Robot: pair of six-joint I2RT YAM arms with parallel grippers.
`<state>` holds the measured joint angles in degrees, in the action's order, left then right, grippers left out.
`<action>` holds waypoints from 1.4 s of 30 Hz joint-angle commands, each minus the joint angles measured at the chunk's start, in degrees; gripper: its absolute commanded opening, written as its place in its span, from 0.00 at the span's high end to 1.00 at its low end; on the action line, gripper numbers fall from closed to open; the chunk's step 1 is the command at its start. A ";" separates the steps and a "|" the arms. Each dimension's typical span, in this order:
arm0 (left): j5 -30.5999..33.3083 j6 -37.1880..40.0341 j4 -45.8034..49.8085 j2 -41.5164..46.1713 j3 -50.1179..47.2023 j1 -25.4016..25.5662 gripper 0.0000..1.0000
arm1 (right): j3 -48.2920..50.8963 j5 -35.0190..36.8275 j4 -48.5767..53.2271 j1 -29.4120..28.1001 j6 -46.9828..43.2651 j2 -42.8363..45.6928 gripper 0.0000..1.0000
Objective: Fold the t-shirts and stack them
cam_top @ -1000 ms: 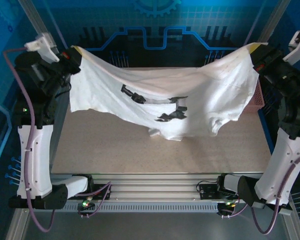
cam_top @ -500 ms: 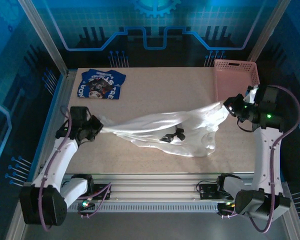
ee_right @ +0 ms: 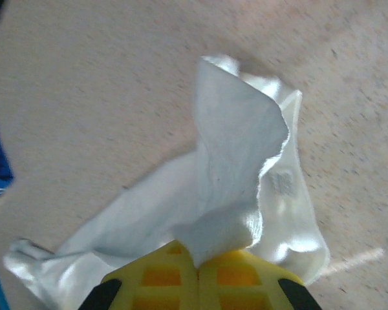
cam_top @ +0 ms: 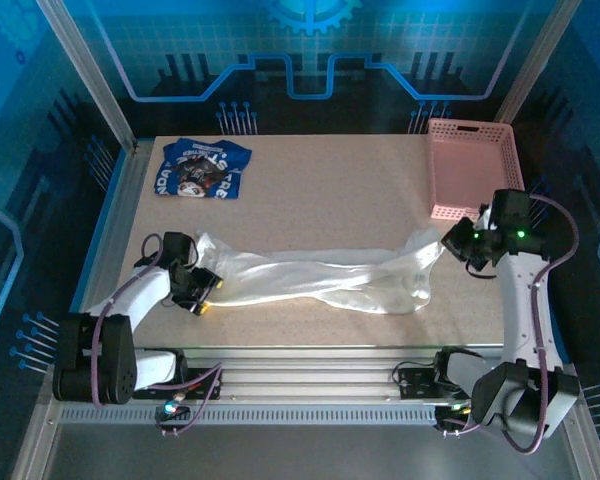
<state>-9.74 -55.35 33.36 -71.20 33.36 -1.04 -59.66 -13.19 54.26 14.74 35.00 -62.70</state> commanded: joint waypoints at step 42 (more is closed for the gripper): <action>1.31 22.70 1.79 -31.79 31.06 3.32 0.76 | 7.54 3.79 1.65 -2.95 -1.34 3.29 1.00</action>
<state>-8.75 -33.91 35.46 -101.60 62.61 2.00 -52.75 -9.02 55.92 12.69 34.41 -60.31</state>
